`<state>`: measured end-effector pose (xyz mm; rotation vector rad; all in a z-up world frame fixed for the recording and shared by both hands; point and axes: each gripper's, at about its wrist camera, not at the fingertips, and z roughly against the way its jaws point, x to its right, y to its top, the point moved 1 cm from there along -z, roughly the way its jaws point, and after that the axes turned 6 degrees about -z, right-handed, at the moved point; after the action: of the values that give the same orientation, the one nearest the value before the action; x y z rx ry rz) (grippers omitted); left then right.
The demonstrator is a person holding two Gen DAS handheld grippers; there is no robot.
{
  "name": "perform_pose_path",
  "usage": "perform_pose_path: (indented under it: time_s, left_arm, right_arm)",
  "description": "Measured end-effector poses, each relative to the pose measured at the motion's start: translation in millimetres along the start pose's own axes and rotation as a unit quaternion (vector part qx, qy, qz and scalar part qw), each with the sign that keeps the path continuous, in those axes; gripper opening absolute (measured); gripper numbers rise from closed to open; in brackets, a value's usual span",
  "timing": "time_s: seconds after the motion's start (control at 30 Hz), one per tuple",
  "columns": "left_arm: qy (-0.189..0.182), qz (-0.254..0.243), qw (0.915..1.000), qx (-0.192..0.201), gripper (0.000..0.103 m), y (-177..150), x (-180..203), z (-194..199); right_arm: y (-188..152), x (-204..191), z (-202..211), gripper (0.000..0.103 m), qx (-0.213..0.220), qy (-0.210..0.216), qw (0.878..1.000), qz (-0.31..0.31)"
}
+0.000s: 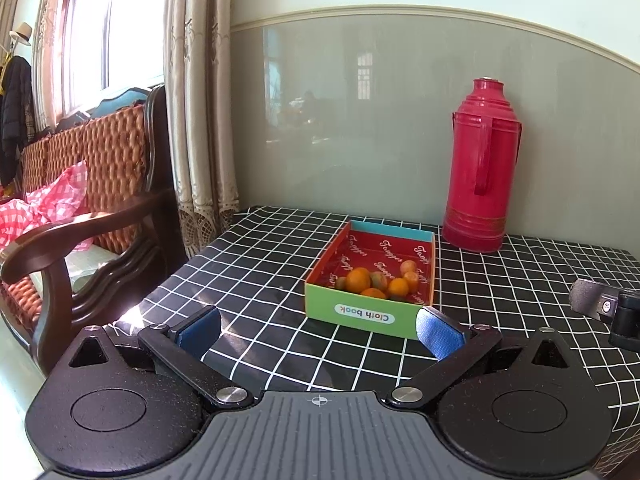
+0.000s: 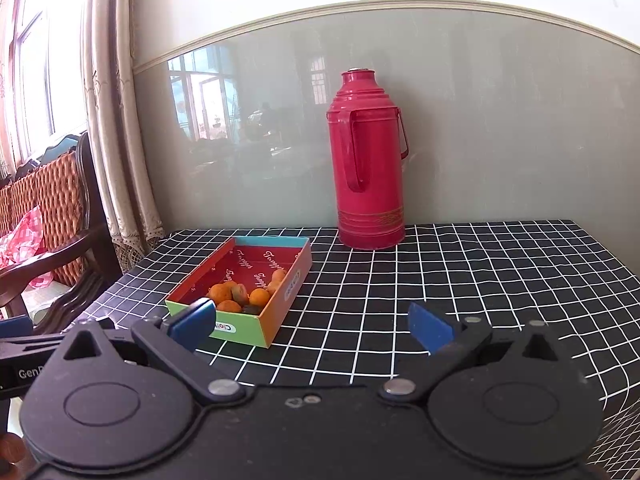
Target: Organize fruits
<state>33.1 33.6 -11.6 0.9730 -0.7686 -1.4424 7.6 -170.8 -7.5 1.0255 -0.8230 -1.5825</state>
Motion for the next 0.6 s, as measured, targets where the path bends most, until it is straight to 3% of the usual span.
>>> perform_pose_path:
  time_s: [0.6]
  left_arm:
    - [-0.003,-0.001,1.0,0.001,0.103,1.2,0.1,-0.5]
  right_arm:
    - [-0.2,-1.5,-2.0,0.097,-0.002,0.004,1.0,0.005]
